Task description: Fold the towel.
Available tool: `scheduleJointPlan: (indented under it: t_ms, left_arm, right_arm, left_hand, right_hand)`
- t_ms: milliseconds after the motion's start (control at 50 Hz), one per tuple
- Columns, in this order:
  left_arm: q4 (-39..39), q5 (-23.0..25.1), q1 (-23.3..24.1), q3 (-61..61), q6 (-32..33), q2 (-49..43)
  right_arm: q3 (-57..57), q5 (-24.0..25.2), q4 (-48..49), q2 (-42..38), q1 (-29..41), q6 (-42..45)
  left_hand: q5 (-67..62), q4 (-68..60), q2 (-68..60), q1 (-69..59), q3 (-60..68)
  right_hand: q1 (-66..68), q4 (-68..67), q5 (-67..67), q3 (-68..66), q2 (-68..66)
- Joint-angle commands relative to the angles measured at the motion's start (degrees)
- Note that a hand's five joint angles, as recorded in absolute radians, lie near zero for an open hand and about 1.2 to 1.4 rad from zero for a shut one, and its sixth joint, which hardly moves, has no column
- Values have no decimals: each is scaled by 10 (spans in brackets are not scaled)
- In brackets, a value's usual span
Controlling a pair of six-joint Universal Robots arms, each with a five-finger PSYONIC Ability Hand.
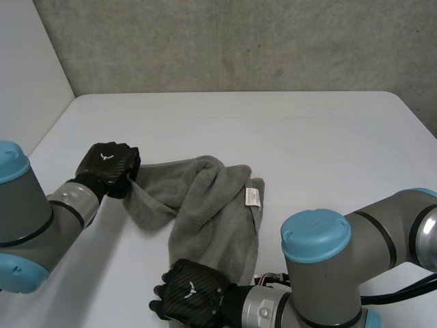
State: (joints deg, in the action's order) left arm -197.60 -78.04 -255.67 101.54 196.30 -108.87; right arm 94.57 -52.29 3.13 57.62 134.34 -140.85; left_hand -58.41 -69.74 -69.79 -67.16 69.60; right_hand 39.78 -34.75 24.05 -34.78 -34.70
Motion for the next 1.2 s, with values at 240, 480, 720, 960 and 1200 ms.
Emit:
scheduleJointPlan:
  t_ms: [240, 480, 720, 960, 1200]
  left_arm:
    - [5, 1, -3, 6, 1, 8]
    - [90, 4, -5, -24, -3, 112]
    - [175, 7, -18, -93, -108, 217]
    - [198, 7, -8, -147, -113, 38]
    - [183, -1, 4, -424, -145, -71]
  right_arm:
    - [-2, -12, 14, 53, -33, -25]
    - [-37, -57, 4, 251, -213, -151]
    - [-140, -125, -158, 308, -298, -149]
    - [-276, -166, -267, 71, -288, -57]
    - [-382, -195, 93, 46, -286, -109]
  left_hand:
    - [-116, -103, -102, -128, 104]
    - [-116, -103, -102, -128, 104]
    - [-116, -103, -102, -128, 104]
    - [-116, -103, -102, -128, 104]
    - [-116, -103, -102, -128, 104]
  right_hand:
    - [402, -452, 459, -452, -453]
    - [402, -452, 459, -452, -453]
    - [402, -452, 459, -452, -453]
    - [402, -452, 459, -452, -453]
    - [402, -452, 459, -452, -453]
